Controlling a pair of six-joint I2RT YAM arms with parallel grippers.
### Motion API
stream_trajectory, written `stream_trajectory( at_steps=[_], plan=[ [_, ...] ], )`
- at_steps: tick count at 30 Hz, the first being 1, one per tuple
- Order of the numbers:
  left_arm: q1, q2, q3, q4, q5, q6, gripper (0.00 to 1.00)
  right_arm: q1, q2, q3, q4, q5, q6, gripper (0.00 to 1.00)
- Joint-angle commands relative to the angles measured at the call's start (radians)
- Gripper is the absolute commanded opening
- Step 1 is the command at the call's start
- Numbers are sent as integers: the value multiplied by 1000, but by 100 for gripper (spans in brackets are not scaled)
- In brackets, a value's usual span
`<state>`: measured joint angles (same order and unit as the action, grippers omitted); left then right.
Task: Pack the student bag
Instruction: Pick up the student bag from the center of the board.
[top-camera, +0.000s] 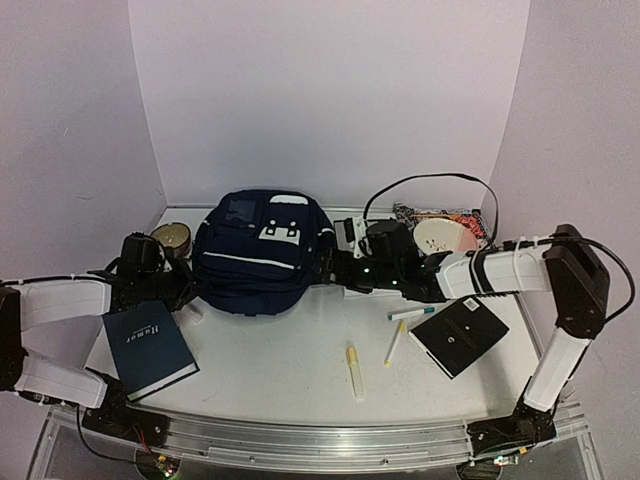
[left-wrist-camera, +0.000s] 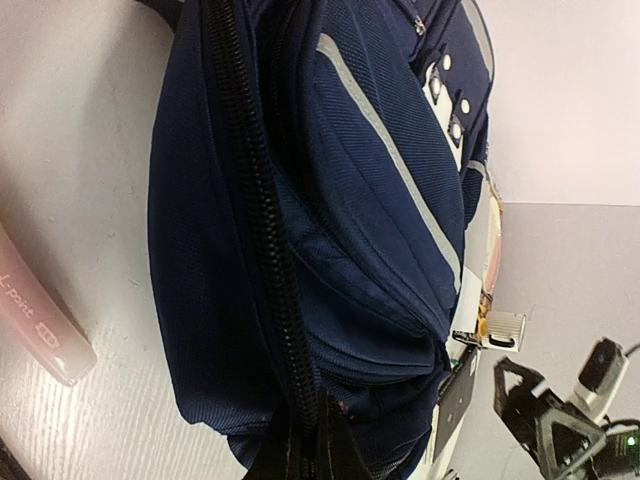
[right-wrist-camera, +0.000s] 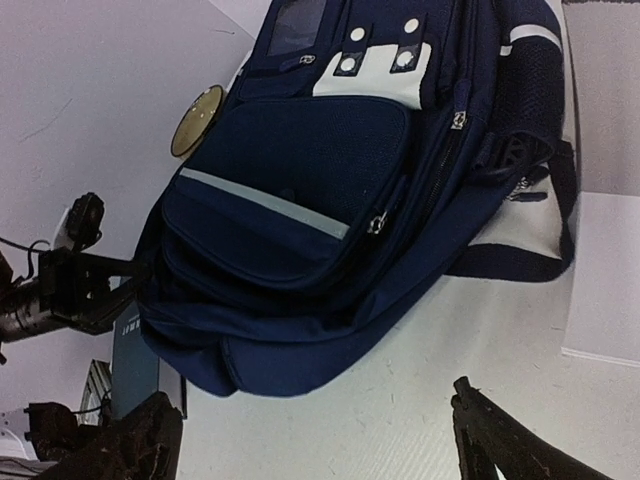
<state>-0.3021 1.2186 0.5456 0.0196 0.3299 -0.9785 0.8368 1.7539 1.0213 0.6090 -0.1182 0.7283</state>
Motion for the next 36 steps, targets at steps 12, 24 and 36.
stream_trajectory(
  at_steps=[12, 24, 36],
  plan=[
    [-36, -85, -63, 140, 124, -61, 0, 5, 351, 281, 15, -46, 172, 69],
    [-52, -112, -143, 143, 98, -26, 8, 5, 332, 268, 91, -112, 103, 7],
    [-92, -153, -67, -4, -43, 120, 53, 4, 174, 123, 161, -122, 26, 0]
  ],
)
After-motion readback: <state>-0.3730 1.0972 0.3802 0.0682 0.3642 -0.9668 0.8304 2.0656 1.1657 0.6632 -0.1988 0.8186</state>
